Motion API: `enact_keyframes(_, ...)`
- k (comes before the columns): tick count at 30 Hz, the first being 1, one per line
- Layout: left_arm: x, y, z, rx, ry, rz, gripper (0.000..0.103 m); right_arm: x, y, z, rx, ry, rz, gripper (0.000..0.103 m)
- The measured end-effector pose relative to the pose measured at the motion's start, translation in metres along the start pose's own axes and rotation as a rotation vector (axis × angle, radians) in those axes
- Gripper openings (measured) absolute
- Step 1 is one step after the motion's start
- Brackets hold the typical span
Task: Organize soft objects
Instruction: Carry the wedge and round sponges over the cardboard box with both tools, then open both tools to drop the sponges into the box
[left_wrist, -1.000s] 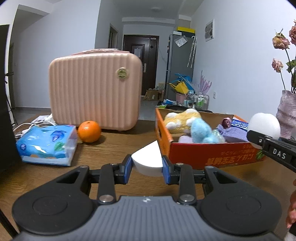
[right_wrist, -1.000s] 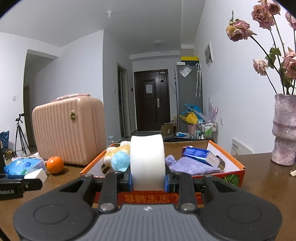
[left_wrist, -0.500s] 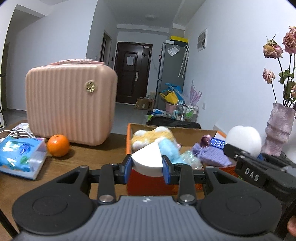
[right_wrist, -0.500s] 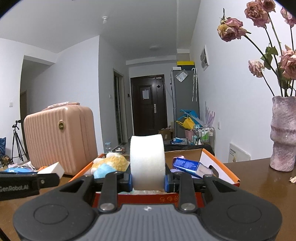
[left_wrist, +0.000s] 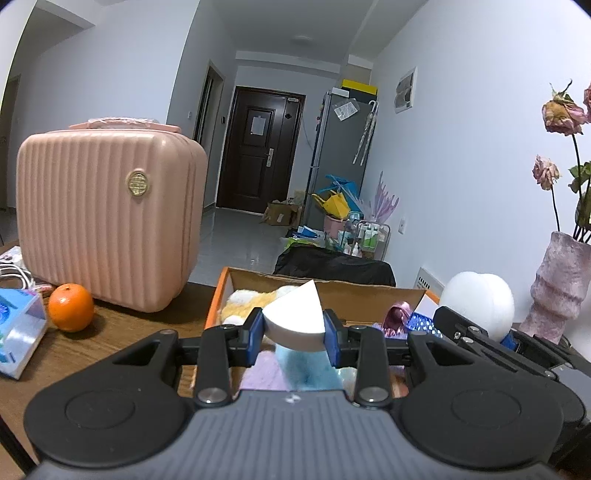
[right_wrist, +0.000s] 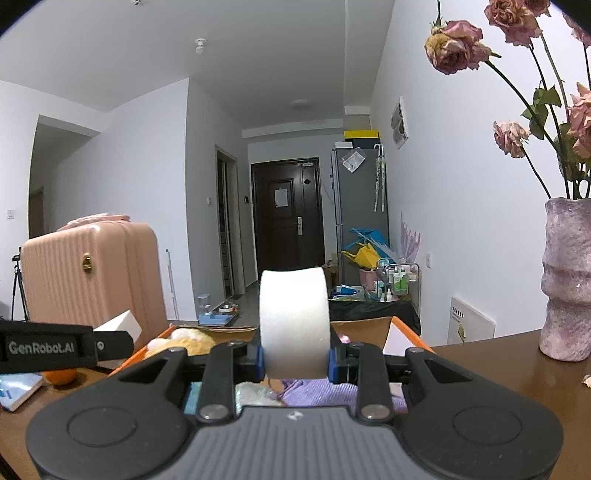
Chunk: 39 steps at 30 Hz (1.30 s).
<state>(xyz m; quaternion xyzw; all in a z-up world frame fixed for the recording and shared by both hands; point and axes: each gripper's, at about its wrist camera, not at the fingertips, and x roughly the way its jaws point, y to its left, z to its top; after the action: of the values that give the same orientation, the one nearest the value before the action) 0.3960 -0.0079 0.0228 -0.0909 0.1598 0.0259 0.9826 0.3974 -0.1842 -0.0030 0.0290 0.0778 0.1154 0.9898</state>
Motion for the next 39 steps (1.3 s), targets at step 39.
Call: enact_keyframes(39,0.080,-0.023,0.006,0.065,-0.013,0.036,0.035,0.079,-0.005,-0.003,-0.067,0.027,-0.025,0.029)
